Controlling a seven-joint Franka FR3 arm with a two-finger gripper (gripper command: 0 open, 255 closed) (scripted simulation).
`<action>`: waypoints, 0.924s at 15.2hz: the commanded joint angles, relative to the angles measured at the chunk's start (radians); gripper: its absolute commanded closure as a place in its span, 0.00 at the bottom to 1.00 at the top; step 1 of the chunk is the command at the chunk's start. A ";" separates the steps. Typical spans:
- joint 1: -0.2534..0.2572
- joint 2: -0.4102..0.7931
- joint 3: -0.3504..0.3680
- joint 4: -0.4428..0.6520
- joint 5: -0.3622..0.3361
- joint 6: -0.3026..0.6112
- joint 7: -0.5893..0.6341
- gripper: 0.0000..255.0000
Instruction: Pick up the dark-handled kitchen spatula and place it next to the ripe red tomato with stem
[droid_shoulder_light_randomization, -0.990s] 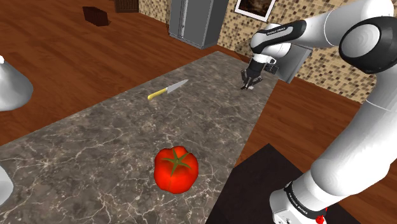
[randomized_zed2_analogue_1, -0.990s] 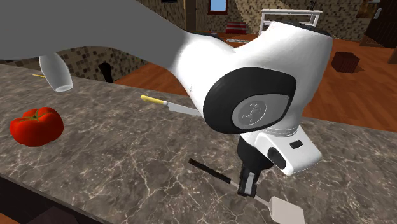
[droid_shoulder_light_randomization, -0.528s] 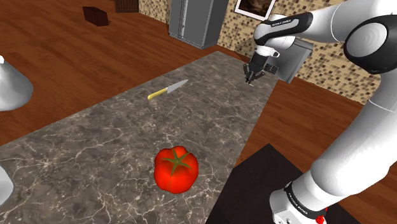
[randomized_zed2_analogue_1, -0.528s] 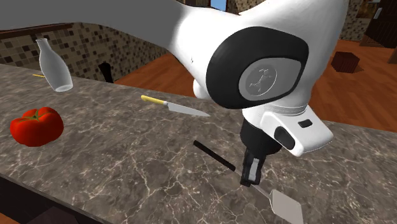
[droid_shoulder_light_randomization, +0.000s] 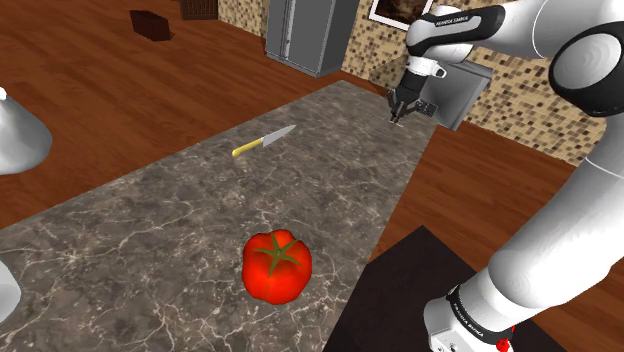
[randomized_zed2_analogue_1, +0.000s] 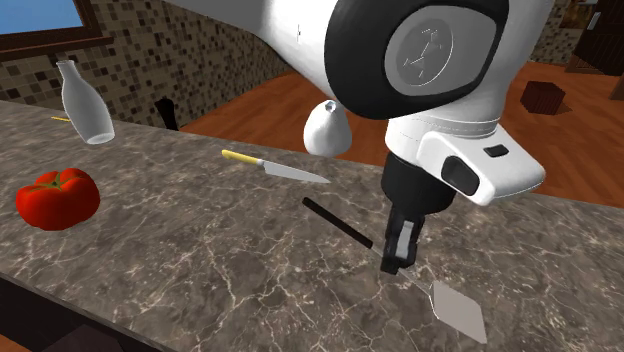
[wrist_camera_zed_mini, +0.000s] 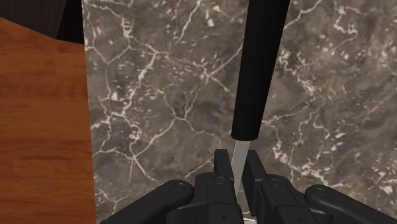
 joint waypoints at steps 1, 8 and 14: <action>-0.001 -0.005 -0.001 0.021 -0.002 -0.027 0.000 1.00; -0.002 -0.017 -0.002 0.101 -0.006 -0.118 0.006 1.00; 0.037 -0.083 0.024 0.044 -0.019 -0.122 0.074 1.00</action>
